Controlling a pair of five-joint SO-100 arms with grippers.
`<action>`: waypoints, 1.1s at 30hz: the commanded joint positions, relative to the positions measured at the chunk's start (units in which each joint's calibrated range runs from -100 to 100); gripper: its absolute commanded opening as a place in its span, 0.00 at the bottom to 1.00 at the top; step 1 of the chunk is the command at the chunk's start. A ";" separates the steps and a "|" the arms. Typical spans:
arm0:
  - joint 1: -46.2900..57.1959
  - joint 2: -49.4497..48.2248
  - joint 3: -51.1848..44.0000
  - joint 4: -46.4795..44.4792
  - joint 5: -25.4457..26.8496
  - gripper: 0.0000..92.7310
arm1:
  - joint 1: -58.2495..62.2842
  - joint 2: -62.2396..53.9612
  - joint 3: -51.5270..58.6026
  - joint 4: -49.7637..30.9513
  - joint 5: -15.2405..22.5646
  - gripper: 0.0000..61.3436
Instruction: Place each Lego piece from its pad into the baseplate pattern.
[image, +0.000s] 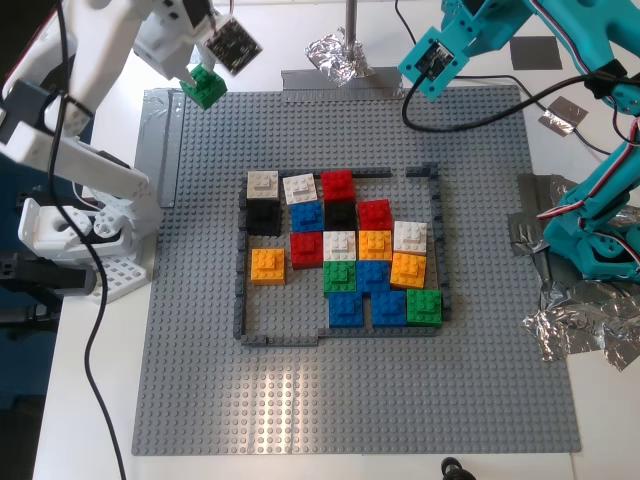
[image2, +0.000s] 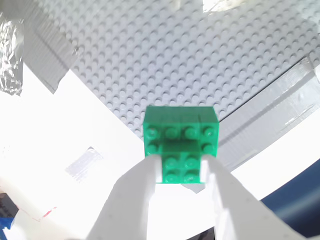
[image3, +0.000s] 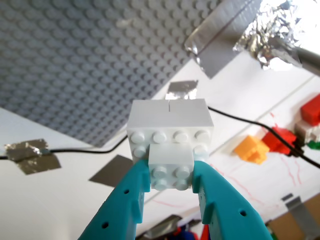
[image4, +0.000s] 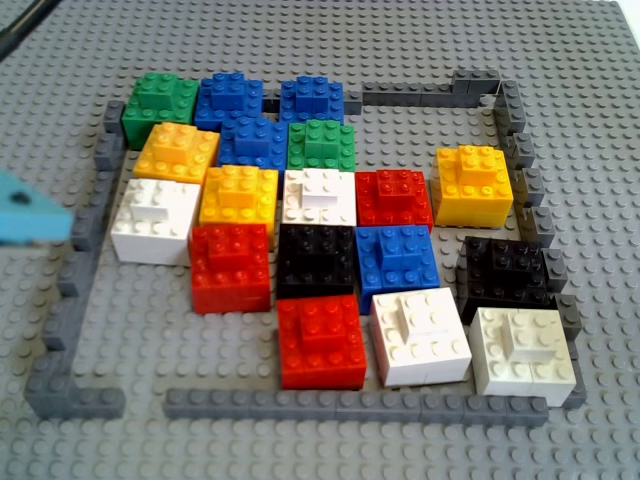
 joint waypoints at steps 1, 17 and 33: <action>-4.57 -7.00 3.46 0.35 0.03 0.02 | 14.59 -12.39 6.01 8.12 -2.49 0.00; -20.02 -15.67 16.28 0.03 0.03 0.02 | 63.12 -18.57 17.48 2.67 12.46 0.00; -28.36 -9.66 18.72 -4.45 -0.02 0.02 | 84.59 -3.81 22.63 -22.31 23.55 0.00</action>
